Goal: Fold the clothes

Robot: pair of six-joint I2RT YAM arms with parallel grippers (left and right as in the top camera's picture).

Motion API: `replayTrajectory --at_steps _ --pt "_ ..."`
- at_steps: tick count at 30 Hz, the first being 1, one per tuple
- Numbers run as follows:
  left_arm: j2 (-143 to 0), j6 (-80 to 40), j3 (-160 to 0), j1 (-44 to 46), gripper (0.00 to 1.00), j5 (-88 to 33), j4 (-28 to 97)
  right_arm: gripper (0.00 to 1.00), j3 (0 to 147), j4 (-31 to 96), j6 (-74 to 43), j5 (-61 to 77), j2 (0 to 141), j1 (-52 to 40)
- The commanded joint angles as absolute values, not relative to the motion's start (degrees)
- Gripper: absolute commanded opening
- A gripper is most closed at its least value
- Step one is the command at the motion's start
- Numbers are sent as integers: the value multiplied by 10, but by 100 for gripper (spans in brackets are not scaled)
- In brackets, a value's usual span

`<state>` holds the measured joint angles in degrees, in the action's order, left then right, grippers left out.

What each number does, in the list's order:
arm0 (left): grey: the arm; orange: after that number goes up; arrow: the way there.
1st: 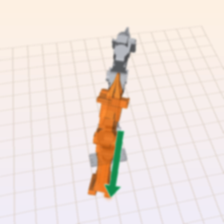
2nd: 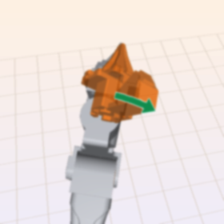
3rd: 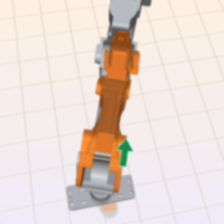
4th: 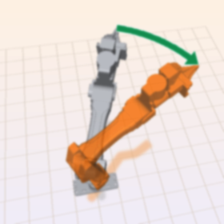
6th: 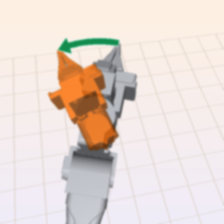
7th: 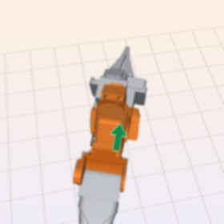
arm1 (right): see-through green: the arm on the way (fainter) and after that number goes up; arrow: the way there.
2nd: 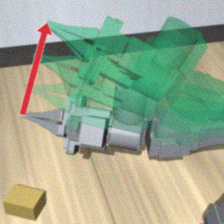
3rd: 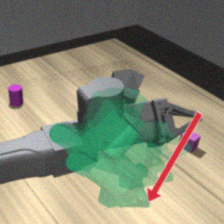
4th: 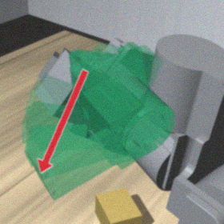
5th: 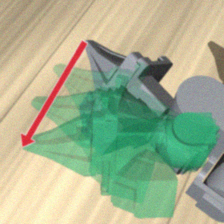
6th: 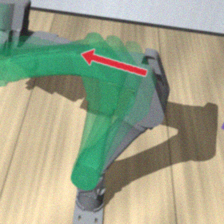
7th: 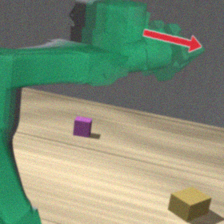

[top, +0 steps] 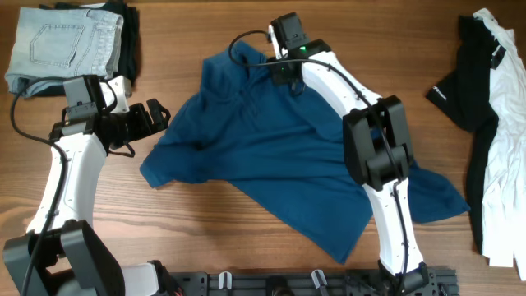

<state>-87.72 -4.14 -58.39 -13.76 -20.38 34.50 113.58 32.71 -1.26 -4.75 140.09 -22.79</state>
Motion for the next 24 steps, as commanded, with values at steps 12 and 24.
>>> replayTrajectory --at_steps 12,24 --pt "-870 -32 -593 -136 100 -197 344 4 1187 110 -2 -55 1415 -132" --pt "-872 -31 -593 -132 100 -190 372 100 1238 324 -51 -3 1310 -127"
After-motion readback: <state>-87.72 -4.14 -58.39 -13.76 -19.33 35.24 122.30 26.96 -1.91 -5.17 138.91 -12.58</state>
